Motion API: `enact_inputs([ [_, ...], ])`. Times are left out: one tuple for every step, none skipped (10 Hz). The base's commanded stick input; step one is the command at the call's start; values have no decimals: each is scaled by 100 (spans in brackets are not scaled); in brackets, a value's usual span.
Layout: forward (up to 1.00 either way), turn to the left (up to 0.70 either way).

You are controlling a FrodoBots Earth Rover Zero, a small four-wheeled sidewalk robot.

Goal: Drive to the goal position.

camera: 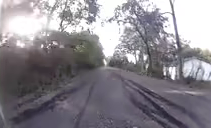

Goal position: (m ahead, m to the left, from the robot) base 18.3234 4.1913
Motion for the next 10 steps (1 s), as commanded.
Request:
enact_inputs([
  [70, 0],
  [70, 0],
  [70, 0],
  [70, 0],
  [70, 0],
  [70, 0],
  [70, 0],
  [70, 0],
  [70, 2],
  [70, 33],
])
